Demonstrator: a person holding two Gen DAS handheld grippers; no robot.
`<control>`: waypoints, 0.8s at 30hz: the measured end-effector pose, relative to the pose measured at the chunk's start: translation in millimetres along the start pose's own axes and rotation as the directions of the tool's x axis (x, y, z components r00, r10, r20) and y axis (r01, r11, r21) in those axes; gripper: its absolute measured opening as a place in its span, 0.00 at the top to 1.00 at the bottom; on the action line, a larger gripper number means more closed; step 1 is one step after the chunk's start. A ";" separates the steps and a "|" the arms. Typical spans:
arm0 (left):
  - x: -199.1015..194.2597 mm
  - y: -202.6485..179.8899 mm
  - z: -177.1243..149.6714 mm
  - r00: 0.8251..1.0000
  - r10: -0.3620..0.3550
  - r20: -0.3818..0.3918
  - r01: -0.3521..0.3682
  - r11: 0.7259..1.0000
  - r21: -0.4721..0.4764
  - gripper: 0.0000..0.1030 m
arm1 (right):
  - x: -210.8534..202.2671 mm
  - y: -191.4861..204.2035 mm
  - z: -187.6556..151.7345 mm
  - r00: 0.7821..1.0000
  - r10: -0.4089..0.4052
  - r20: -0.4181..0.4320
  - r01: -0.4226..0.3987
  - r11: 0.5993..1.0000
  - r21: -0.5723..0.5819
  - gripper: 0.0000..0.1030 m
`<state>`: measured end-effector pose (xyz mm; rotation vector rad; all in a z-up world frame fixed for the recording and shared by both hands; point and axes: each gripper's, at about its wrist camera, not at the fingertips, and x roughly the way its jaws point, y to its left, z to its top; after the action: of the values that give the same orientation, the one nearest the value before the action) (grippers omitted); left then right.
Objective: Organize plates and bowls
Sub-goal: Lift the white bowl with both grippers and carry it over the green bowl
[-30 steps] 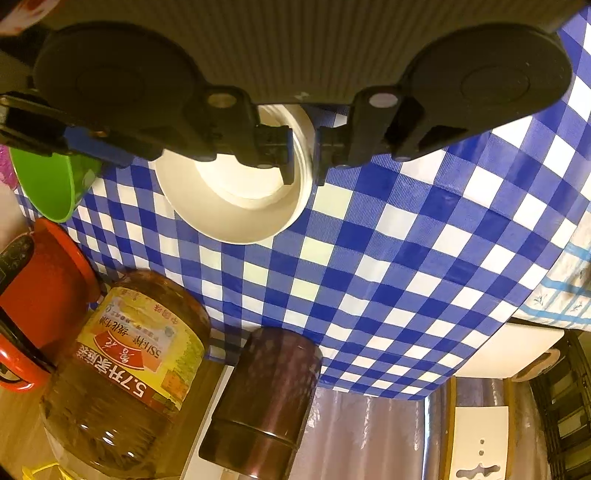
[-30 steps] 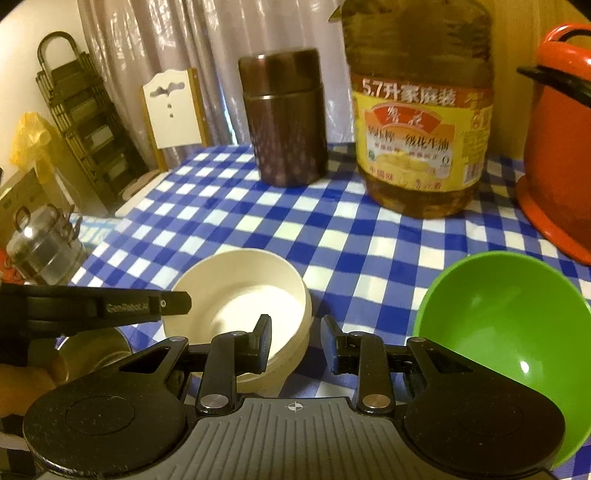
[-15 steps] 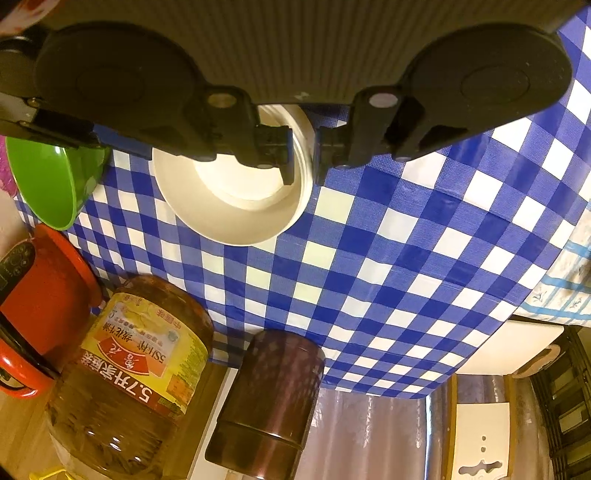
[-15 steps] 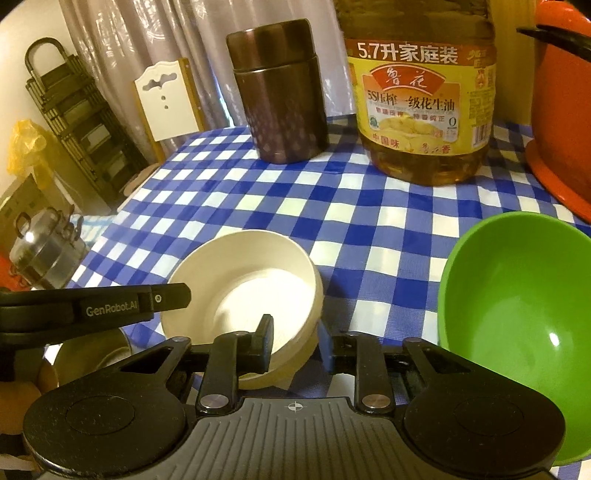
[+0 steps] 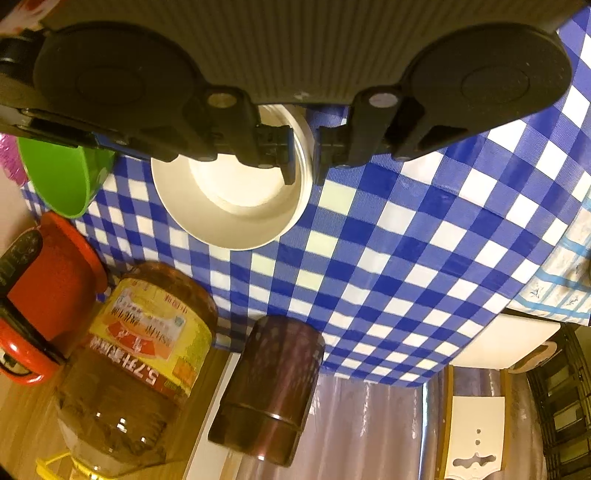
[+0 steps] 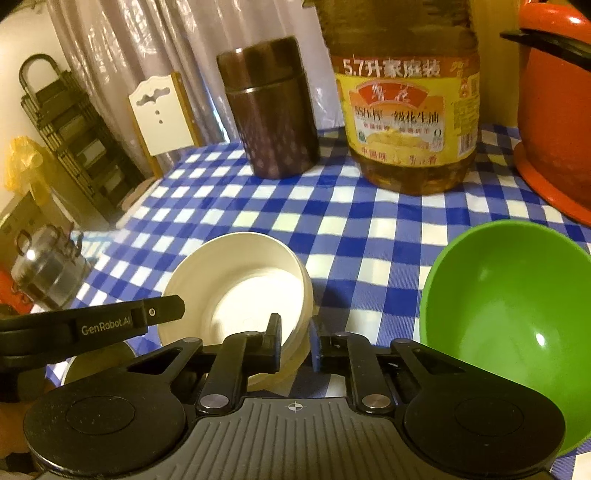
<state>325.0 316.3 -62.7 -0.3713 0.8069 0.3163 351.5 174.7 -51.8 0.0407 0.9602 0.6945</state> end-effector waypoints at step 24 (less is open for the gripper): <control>-67.1 -78.2 16.6 0.973 -0.154 0.169 0.145 0.987 0.062 0.92 | -100.4 -38.6 20.9 0.985 -0.045 0.166 0.034 0.997 0.068 0.86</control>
<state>324.0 245.0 13.6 -0.3509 0.6105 0.1844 349.9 93.7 21.9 0.1348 0.8194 0.6135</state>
